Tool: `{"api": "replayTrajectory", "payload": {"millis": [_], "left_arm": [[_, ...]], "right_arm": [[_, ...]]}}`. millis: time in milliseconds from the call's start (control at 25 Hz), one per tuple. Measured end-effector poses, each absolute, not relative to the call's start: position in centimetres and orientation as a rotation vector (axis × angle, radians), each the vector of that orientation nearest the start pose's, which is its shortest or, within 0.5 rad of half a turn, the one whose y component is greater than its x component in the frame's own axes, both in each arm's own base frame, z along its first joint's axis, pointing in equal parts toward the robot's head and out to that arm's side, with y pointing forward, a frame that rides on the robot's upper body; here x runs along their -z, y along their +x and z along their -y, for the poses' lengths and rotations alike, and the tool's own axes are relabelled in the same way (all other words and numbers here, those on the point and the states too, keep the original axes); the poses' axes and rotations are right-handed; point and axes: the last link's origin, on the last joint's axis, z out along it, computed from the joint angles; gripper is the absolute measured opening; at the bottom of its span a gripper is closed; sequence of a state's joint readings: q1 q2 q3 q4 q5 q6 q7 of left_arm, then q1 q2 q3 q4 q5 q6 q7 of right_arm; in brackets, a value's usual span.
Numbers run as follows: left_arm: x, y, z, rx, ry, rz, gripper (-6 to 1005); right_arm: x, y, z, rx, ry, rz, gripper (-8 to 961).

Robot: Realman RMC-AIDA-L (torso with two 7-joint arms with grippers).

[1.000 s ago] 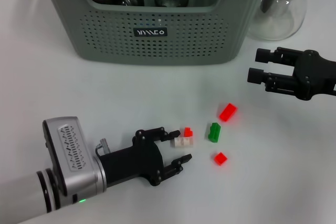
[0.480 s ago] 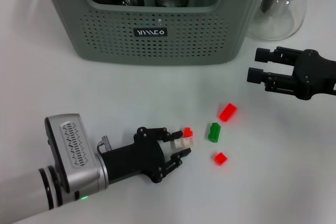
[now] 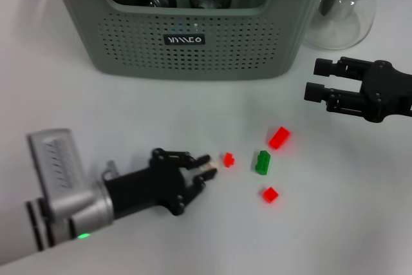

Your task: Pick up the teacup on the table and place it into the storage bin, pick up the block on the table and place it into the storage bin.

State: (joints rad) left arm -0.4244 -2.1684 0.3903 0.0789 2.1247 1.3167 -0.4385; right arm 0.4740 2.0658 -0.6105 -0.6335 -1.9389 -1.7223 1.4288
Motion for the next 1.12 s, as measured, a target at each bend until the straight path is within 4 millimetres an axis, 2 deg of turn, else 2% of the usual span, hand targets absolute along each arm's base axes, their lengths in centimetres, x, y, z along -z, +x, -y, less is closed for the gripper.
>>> {"api": "replayTrajectory", "payload": {"millis": [120,240,400,520,680,760,840,920,1000,1120], "left_arm": [[9.9,-30.4,-23.4,0.748,-2.596,0.399,180],[6.5,-30.4,-23.5,0.869,-2.583,0.454,181],[1.0,-28.6,-24.1,1.153,-2.558,0.447,181],[-2.5,-26.7,-25.9,1.351,-2.509,0.46,180],[-6.0,-23.8,-30.3,1.464,-2.475,0.533,180],[-7.5,-22.0,-33.5,1.45,-2.469,0.629,180],[-9.1,-20.1,-37.4,1.353,-2.463,0.805,181],[-9.7,-18.7,-39.8,1.247,-2.481,0.887,181],[-9.8,-16.7,-42.7,1.019,-2.532,0.967,184],[-8.7,-14.6,-45.0,0.691,-2.553,0.99,188]], "right_arm": [[-1.7,26.7,-30.5,-0.942,-2.693,-0.744,727],[-1.7,26.7,-30.5,-0.941,-2.693,-0.743,727],[-1.7,26.7,-30.5,-0.942,-2.694,-0.742,727],[-1.6,26.6,-30.5,-0.943,-2.695,-0.739,727],[-1.6,26.6,-30.6,-0.943,-2.696,-0.736,727],[-1.6,26.5,-30.6,-0.942,-2.698,-0.736,727],[-1.5,26.4,-30.7,-0.942,-2.703,-0.734,727],[-1.5,26.4,-30.7,-0.941,-2.705,-0.733,727],[-1.5,26.4,-30.7,-0.94,-2.706,-0.732,727],[-1.6,26.4,-30.8,-0.941,-2.705,-0.73,727]]}}
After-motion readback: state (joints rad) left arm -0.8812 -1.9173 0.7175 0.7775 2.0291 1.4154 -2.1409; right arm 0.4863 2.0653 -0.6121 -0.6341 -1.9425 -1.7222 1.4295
